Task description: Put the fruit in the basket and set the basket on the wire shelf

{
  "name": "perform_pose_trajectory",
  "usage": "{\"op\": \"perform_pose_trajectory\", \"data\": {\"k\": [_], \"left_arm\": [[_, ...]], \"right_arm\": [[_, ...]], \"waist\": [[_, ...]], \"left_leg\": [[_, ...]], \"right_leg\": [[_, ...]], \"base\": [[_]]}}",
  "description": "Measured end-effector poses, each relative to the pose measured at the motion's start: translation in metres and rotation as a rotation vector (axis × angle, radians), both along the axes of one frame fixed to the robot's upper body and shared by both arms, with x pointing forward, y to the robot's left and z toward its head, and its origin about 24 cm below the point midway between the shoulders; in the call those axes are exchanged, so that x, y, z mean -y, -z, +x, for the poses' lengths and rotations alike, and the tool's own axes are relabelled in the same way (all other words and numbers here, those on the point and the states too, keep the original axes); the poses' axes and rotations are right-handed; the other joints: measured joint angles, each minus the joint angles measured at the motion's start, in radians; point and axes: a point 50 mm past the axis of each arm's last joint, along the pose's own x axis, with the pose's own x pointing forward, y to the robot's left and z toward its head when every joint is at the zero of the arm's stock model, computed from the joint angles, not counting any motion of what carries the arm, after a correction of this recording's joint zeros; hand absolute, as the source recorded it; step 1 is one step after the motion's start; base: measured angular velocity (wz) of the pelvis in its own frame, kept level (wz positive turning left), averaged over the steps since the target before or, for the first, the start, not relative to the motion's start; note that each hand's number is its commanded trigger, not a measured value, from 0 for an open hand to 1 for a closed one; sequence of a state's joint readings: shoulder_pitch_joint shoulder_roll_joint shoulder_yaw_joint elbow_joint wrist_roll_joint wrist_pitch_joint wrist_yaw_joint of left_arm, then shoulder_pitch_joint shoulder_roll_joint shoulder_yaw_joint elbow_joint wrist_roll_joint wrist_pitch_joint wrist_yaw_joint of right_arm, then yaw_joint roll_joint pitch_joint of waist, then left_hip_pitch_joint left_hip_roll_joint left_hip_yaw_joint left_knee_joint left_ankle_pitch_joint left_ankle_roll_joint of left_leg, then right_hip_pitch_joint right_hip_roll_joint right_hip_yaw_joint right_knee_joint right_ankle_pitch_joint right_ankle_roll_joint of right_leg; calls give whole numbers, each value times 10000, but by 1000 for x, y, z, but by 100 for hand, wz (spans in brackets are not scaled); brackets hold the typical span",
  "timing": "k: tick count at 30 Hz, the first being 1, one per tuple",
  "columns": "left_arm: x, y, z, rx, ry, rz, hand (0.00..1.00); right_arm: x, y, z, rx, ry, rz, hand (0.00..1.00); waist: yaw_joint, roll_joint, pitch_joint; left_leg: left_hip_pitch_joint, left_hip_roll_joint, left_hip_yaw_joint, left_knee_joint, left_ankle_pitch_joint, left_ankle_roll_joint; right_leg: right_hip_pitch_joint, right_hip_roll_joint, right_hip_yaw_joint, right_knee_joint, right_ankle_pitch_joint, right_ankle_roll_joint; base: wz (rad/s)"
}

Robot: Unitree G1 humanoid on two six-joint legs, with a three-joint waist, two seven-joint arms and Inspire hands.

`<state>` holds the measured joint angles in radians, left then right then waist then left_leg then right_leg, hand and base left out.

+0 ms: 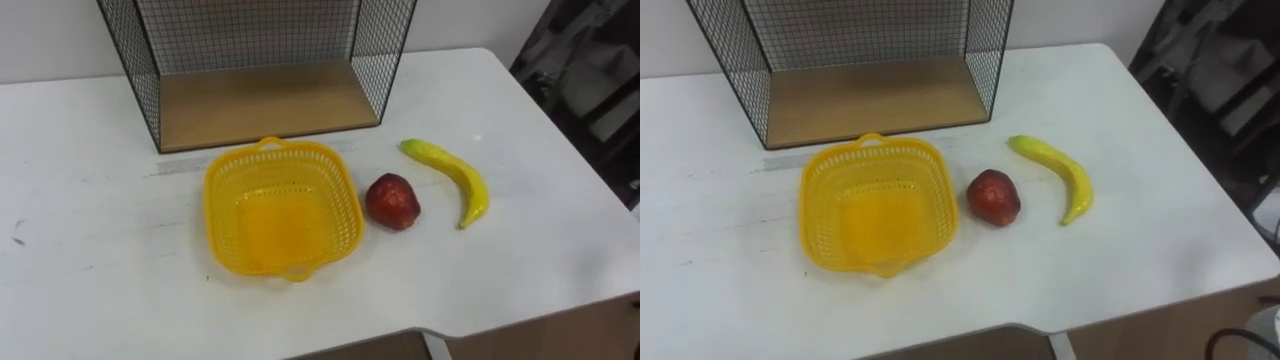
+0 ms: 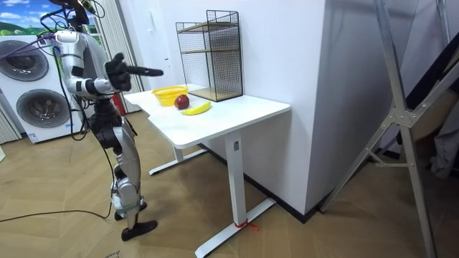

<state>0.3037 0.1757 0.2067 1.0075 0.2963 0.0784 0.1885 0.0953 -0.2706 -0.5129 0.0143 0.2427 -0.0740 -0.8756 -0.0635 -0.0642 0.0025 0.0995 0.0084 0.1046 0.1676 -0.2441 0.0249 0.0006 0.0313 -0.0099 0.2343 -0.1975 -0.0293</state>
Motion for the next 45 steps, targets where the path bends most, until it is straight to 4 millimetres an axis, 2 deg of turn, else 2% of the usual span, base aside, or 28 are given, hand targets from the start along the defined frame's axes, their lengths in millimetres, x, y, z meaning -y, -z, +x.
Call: {"op": "perform_pose_trajectory", "data": {"k": [5,7,11,15,19,25,30,37,40,43,45], "left_arm": [[1,0,2,-25,131,-52,0],[3,1,0,-122,228,-87,0],[4,1,3,-147,476,-71,0],[3,1,4,-180,709,-26,0],[3,1,7,-174,924,-25,0],[7,2,7,-290,1331,-105,0],[8,2,10,-239,1410,-113,0],[8,2,11,-196,1429,-119,0],[8,2,12,-164,1433,-115,0],[8,2,14,-125,1452,-113,0],[8,2,14,-127,1451,-113,0]], "right_arm": [[-14,5,18,-619,-2219,-69,0],[-20,7,24,-844,-2998,-74,0],[-33,12,38,-1502,-4788,-46,0],[-44,12,47,-1861,-6113,-279,0],[-55,14,56,-2060,-7261,-380,0],[-73,10,72,-2315,-8766,-891,0],[-83,15,76,-2610,-9657,-858,0],[-95,15,84,-2768,-10686,-1042,0],[-98,6,91,-2703,-11077,-1403,0],[-101,5,93,-2672,-11355,-1474,0],[-103,4,94,-2687,-11584,-1514,0]], "waist": [[116,39,26],[144,37,70],[187,-61,83],[264,-187,90],[428,-272,50],[482,-190,84],[663,-145,100],[776,-114,71],[859,-166,35],[975,-268,-41],[1002,-286,-54]], "left_leg": [[45,6,-16,2,0,0],[147,7,-44,0,0,0],[149,4,-55,11,1,-1],[146,-3,-73,33,1,-1],[160,4,-120,41,1,-1],[221,-19,-254,41,2,-1],[136,-8,-286,123,2,-1],[-4,-24,-365,228,2,-1],[-15,-19,-370,239,2,-2],[1,-6,-391,238,2,-2],[0,4,-419,239,2,-2]], "right_leg": [[65,-4,-22,8,4,-3],[173,-11,-59,6,4,-3],[183,-37,-106,8,3,-3],[198,-105,-171,8,3,-3],[251,-102,-217,-6,4,-2],[356,-104,-326,-17,4,-2],[345,-117,-384,-61,7,-6],[311,-129,-494,-63,13,-15],[291,-125,-487,-63,23,-25],[334,-119,-512,-88,27,-31],[363,-117,-544,-131,48,-33]], "base": [[1],[5],[1],[0],[2],[6],[2],[3],[0],[1],[5]]}}
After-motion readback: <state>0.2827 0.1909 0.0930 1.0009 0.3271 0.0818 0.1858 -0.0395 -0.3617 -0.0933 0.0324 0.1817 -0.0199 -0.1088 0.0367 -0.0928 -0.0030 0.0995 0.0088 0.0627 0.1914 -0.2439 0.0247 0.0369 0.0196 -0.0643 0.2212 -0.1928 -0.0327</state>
